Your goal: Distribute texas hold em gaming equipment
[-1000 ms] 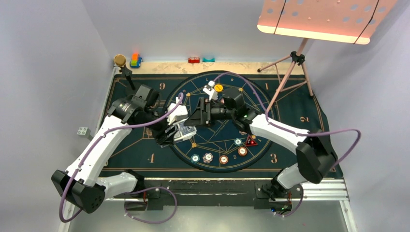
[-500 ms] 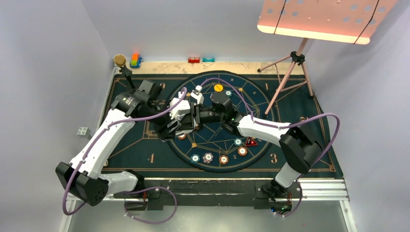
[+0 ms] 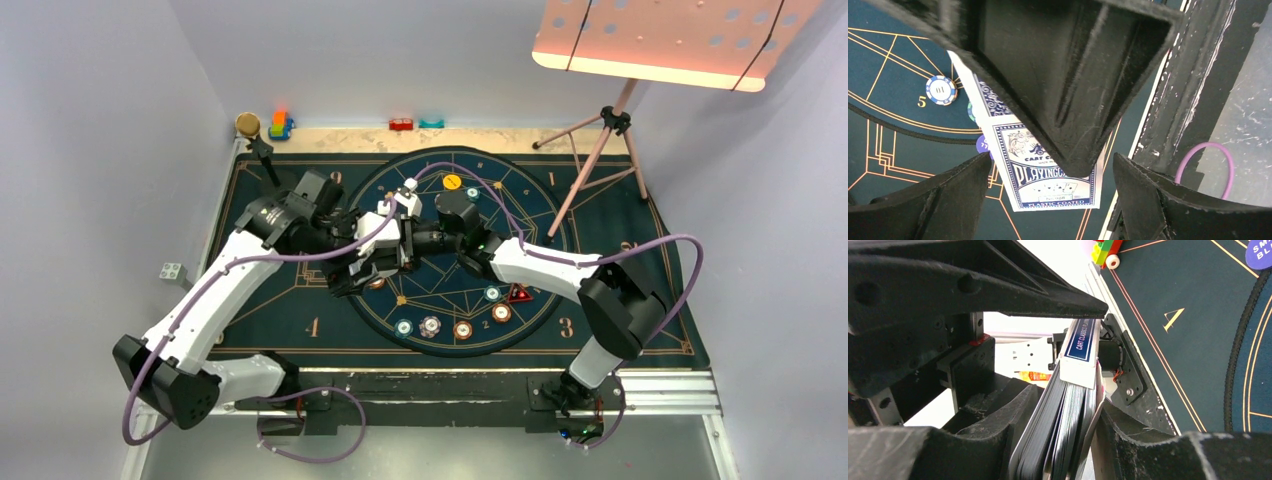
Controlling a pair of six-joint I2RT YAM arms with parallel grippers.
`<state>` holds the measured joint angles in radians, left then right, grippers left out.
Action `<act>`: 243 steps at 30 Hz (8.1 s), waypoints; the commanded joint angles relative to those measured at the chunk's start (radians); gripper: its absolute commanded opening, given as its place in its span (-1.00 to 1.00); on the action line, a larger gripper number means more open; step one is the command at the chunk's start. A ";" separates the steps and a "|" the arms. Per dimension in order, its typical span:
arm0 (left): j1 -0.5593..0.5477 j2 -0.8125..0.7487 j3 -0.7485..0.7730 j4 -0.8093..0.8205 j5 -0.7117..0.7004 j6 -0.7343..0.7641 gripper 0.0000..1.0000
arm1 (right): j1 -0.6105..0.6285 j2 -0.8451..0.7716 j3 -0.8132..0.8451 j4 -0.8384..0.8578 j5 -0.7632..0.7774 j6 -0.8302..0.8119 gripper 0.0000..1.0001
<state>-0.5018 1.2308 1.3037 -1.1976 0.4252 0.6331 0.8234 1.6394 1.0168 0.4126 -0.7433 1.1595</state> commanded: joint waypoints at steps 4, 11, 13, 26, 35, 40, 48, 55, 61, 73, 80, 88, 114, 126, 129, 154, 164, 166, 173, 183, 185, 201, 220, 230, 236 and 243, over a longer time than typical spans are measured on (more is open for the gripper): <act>-0.023 -0.086 -0.098 0.123 -0.056 0.042 0.78 | -0.003 -0.057 0.037 0.024 0.016 -0.006 -0.37; -0.021 -0.175 -0.188 0.236 -0.087 0.037 0.98 | -0.008 -0.072 0.012 0.041 0.012 -0.010 -0.40; -0.020 -0.193 -0.197 0.274 -0.099 0.041 0.99 | -0.009 -0.069 0.008 0.054 0.005 -0.010 -0.42; -0.015 -0.194 -0.194 0.249 -0.014 0.111 0.99 | -0.024 -0.066 -0.019 0.125 -0.057 0.001 -0.44; -0.013 -0.183 -0.207 0.279 -0.007 0.100 0.91 | -0.030 -0.054 -0.013 0.146 -0.086 0.003 -0.44; -0.013 -0.141 -0.176 0.266 0.003 0.085 0.75 | -0.030 -0.047 -0.002 0.147 -0.089 0.006 -0.44; -0.013 -0.117 -0.128 0.223 0.029 0.056 0.24 | -0.030 -0.046 0.002 0.143 -0.072 0.016 -0.45; -0.013 -0.135 -0.128 0.206 0.047 0.028 -0.16 | -0.030 -0.042 0.007 0.124 -0.057 0.016 -0.40; -0.013 -0.144 -0.106 0.154 0.067 0.005 -0.36 | -0.042 -0.064 0.021 0.010 -0.047 -0.048 0.05; -0.013 -0.160 -0.105 0.091 0.060 0.008 -0.73 | -0.093 -0.133 0.087 -0.262 0.017 -0.219 0.37; -0.013 -0.133 -0.075 0.059 0.049 -0.001 -0.74 | -0.087 -0.139 0.104 -0.321 0.038 -0.260 0.35; -0.013 -0.117 -0.048 0.023 0.052 -0.023 -0.76 | -0.078 -0.151 0.091 -0.354 0.048 -0.285 0.15; -0.013 -0.135 -0.118 0.054 0.121 -0.121 -0.85 | -0.105 -0.235 0.085 -0.450 0.107 -0.353 0.46; -0.013 -0.097 -0.085 0.011 0.098 -0.116 -0.86 | -0.081 -0.204 0.082 -0.476 0.097 -0.368 0.16; -0.013 -0.099 -0.085 0.007 0.100 -0.118 -0.87 | -0.090 -0.221 0.065 -0.486 0.104 -0.376 0.08; -0.013 -0.133 -0.095 0.048 0.141 -0.157 -0.92 | -0.197 -0.321 0.028 -0.561 0.097 -0.414 -0.55; -0.013 -0.140 -0.118 0.051 0.142 -0.155 -0.93 | -0.265 -0.368 0.090 -0.635 0.106 -0.437 -0.95; -0.012 -0.143 -0.121 0.048 0.142 -0.153 -0.93 | -0.278 -0.367 0.117 -0.661 0.107 -0.455 -1.00; -0.012 -0.154 -0.124 0.008 0.148 -0.134 -0.93 | -0.376 -0.324 0.198 -0.668 0.055 -0.472 -1.00; -0.012 -0.202 -0.117 -0.054 0.179 -0.130 -0.94 | -0.291 0.093 0.307 -0.417 0.027 -0.371 -1.00; -0.011 -0.211 -0.114 -0.059 0.176 -0.131 -0.94 | -0.238 0.194 0.379 -0.382 0.045 -0.354 -1.00; -0.012 -0.210 -0.107 -0.059 0.182 -0.131 -0.95 | -0.088 0.697 0.817 -0.329 0.220 -0.221 -0.77; -0.012 -0.187 -0.106 -0.052 0.160 -0.130 -0.95 | -0.196 0.339 0.688 -0.629 0.355 -0.424 0.57; -0.011 -0.153 -0.105 -0.009 0.137 -0.145 -0.96 | -0.260 -0.156 0.241 -0.547 0.197 -0.446 0.81; -0.011 -0.148 -0.102 0.020 0.135 -0.156 -0.98 | -0.253 -0.308 0.028 -0.396 0.057 -0.369 0.86; -0.010 -0.127 -0.079 0.021 0.133 -0.157 -0.99 | -0.162 -0.305 -0.004 -0.288 -0.018 -0.336 0.91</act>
<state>-0.5163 1.0958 1.1801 -1.2129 0.5426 0.4892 0.6106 1.3422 0.9936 -0.0132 -0.6724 0.7944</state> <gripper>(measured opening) 0.707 0.946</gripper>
